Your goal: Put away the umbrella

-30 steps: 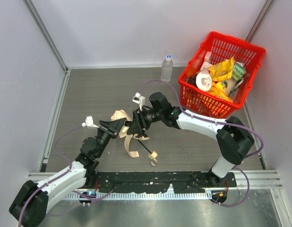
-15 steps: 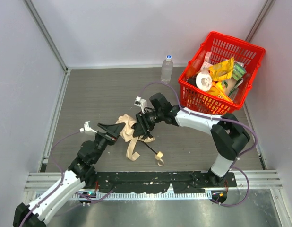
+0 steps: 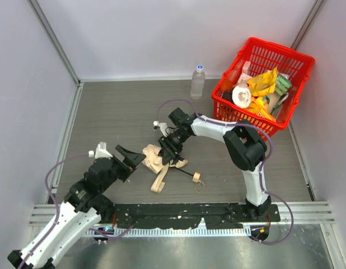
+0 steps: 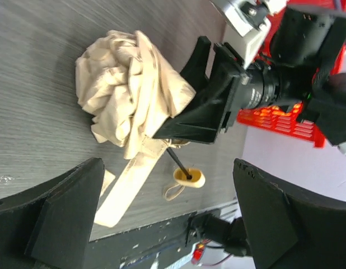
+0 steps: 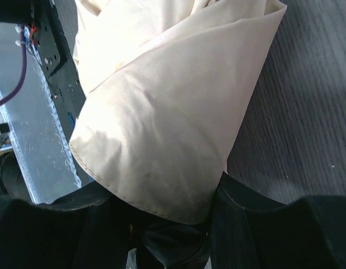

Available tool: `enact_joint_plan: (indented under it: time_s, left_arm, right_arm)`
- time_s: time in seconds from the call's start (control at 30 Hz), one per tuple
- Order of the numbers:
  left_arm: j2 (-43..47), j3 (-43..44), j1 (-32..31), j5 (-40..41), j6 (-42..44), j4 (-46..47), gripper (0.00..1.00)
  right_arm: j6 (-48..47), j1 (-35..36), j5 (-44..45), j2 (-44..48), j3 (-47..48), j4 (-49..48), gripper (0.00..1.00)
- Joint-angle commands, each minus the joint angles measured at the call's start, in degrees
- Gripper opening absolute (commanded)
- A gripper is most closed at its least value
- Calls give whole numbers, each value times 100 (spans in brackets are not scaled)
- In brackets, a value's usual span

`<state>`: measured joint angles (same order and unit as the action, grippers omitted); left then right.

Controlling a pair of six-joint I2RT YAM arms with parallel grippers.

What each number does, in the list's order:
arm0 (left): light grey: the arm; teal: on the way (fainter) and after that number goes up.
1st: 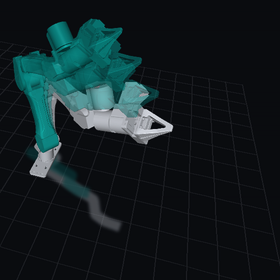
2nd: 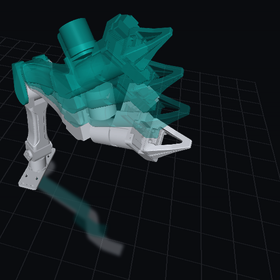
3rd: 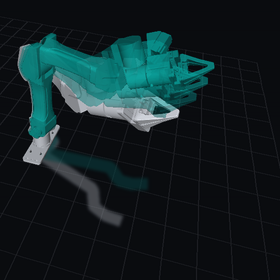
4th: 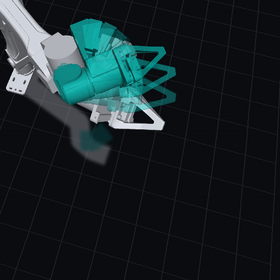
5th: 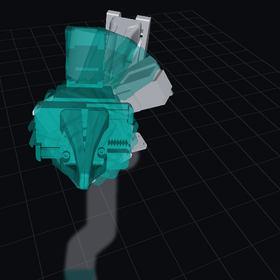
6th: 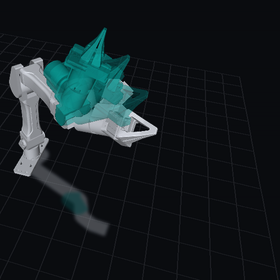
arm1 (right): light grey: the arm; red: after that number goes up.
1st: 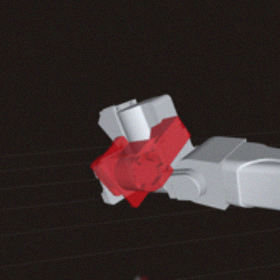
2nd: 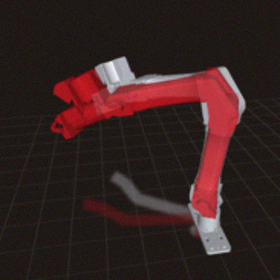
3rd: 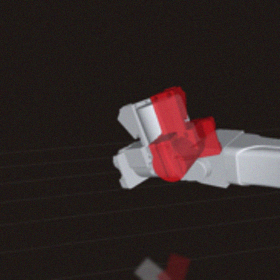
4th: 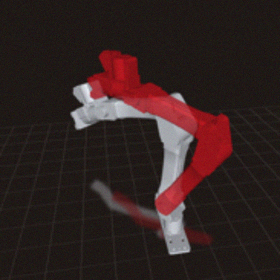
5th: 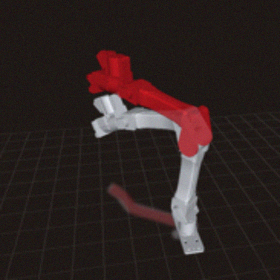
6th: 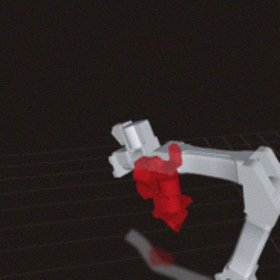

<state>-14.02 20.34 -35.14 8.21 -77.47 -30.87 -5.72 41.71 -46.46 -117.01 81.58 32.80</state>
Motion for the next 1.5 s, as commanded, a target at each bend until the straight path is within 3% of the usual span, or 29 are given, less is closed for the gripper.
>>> enact_joint_plan:
  time_s: [0.0,0.07,0.1,0.27,0.37,0.5,0.67,0.73,0.8,0.9,1.03,1.1,1.23,1.33,1.47]
  left_arm:
    - [-1861,1451,-11,-584,1652,-338,100]
    - [-2900,2401,-11,-531,2556,-892,100]
    - [-3287,2674,-11,-731,3197,-929,91]
    - [-3712,3089,-116,-1049,5107,-534,77]
    - [-4378,3651,-247,-1259,6283,-1120,70]
    - [-4908,3530,-765,-1832,8121,-851,73]
    - [-5198,3195,-1136,-1735,9293,-392,73]
    - [-5190,3161,-1162,-1508,9548,-254,68]
    - [-5085,2801,-1162,-1349,9698,54,56]
    - [-4988,2712,-1162,-1199,9287,318,53]
    - [-4374,2441,-1162,-701,7944,958,60]
    - [-4092,2265,-1171,19,6839,1284,64]
    - [-3766,2106,-1153,451,4511,1216,77]
    - [-3599,1939,-1101,1261,1630,173,92]
    - [-3292,1334,-978,790,-773,554,93]
  right_arm:
    - [-826,-49,-382,-93,437,781,1]
    - [-817,-49,-451,-181,516,798,1]
    - [-826,-58,-452,-225,534,807,1]
    - [-1316,-58,-566,-436,797,1288,1]
    - [-1686,-67,-610,-673,991,1886,1]
    - [-2056,-76,-707,-849,1150,2213,1]
    - [-2144,-137,-803,-902,1053,2196,1]
    - [-2162,-137,-847,-902,1070,2214,1]
    - [-2179,-155,-944,-894,1105,2240,1]
    - [-2206,-225,-1102,-894,1088,2266,1]
    - [-1927,-322,-1234,-736,887,1942,1]
    - [-1401,-322,-1042,-499,589,1214,1]
    - [-695,-366,-383,-112,227,342,1]
    - [-221,-375,57,29,-88,-227,1]
    - [342,-383,110,275,-615,-1115,1]
